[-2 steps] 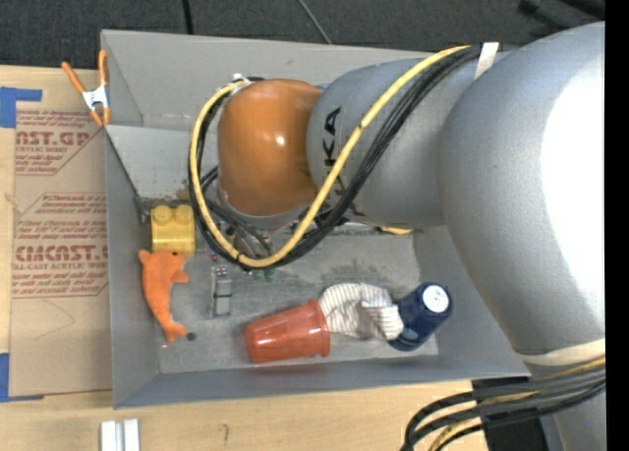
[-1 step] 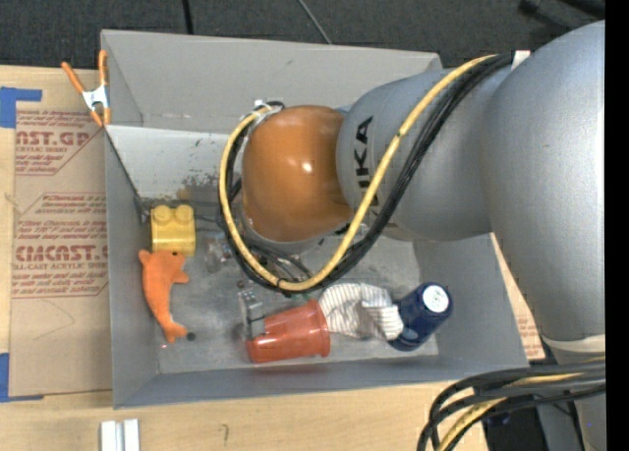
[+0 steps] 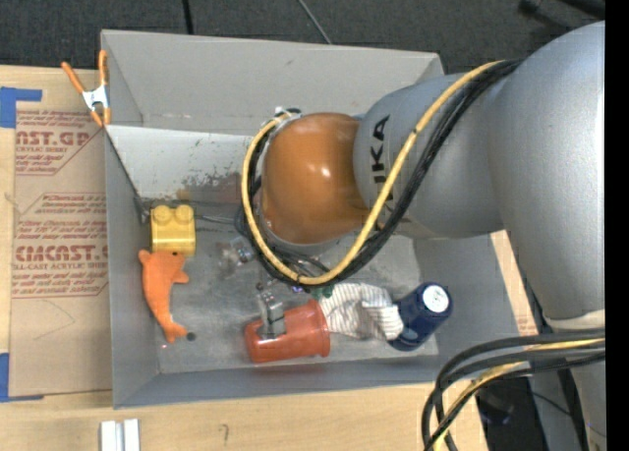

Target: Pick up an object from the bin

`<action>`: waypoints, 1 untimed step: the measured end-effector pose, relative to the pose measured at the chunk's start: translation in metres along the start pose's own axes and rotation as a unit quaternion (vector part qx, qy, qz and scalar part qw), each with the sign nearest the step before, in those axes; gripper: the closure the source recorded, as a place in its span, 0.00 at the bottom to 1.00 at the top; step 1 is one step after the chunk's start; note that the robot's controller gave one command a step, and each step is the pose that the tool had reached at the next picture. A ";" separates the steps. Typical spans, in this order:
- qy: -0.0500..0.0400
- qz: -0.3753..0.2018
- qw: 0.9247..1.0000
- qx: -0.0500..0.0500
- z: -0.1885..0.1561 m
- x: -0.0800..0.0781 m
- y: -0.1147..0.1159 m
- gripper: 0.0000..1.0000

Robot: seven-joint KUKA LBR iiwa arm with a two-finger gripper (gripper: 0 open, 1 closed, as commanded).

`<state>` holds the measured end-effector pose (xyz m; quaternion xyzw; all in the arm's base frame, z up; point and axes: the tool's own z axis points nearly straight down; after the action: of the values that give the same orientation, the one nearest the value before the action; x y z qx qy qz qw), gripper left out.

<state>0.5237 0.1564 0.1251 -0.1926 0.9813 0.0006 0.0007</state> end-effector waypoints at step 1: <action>0.000 0.119 0.993 0.000 0.021 0.002 -0.026 0.00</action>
Offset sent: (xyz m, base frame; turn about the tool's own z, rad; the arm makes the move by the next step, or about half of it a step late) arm -0.0205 -0.0792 -0.0502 -0.1695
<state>0.5319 0.1313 0.1045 -0.0746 0.9972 0.0007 0.0005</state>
